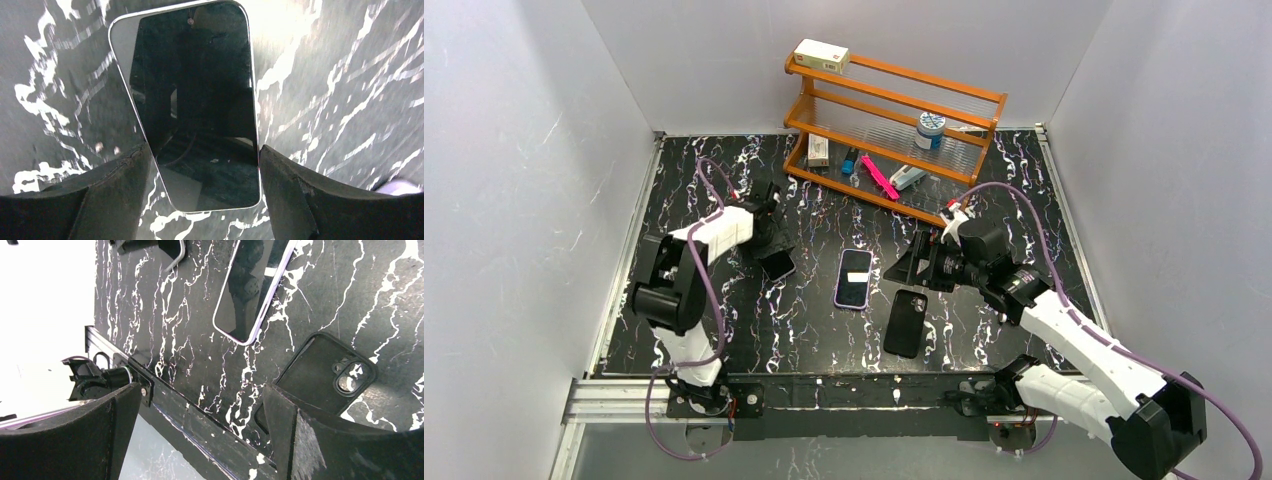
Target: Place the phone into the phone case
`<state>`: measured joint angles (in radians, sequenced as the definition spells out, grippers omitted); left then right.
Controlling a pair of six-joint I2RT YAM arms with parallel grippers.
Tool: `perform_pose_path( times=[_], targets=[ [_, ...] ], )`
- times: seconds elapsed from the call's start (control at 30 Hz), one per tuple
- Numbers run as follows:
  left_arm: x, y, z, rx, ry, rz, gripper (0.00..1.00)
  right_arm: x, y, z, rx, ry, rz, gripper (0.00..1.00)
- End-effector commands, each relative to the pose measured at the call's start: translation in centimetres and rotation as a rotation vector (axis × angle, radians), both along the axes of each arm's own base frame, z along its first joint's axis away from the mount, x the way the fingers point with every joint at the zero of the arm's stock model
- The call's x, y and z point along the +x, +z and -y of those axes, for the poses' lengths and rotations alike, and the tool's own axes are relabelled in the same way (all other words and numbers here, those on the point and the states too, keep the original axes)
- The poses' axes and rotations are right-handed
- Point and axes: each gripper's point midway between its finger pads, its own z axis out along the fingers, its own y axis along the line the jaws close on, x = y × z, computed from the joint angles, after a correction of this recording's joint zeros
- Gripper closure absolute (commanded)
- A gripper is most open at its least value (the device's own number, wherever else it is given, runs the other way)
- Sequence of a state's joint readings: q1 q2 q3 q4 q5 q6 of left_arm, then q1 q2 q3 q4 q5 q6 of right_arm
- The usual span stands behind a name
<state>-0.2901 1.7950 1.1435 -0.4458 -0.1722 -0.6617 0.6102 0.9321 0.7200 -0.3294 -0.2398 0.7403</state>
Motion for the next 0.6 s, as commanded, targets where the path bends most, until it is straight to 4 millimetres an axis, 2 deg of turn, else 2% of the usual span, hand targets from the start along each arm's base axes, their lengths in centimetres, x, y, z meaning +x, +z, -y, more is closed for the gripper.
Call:
perform_pose_path(
  times=[0.0, 0.2, 0.33, 0.47, 0.57],
  targets=[
    [-6.2, -0.7, 2.4, -0.124, -0.086, -0.12, 0.34, 0.0, 0.1, -1.1, 0.074, 0.006, -0.019, 0.01],
    [-10.1, -0.3, 4.1, -0.229, -0.097, -0.123, 0.37, -0.2, 0.1, -2.4, 0.135, 0.038, -0.063, 0.04],
    [-11.9, -0.3, 3.9, -0.24, -0.07, -0.126, 0.37, -0.1, 0.0, -2.9, 0.152, 0.048, -0.089, 0.05],
    [-11.4, 0.8, 3.1, -0.208, -0.047, -0.065, 0.37, 0.0, 0.2, -3.1, 0.164, 0.047, -0.086, 0.05],
    [-10.5, 2.2, 3.5, -0.237, -0.051, -0.003, 0.37, 0.0, 0.7, -3.7, 0.196, 0.087, -0.061, 0.05]
  ],
)
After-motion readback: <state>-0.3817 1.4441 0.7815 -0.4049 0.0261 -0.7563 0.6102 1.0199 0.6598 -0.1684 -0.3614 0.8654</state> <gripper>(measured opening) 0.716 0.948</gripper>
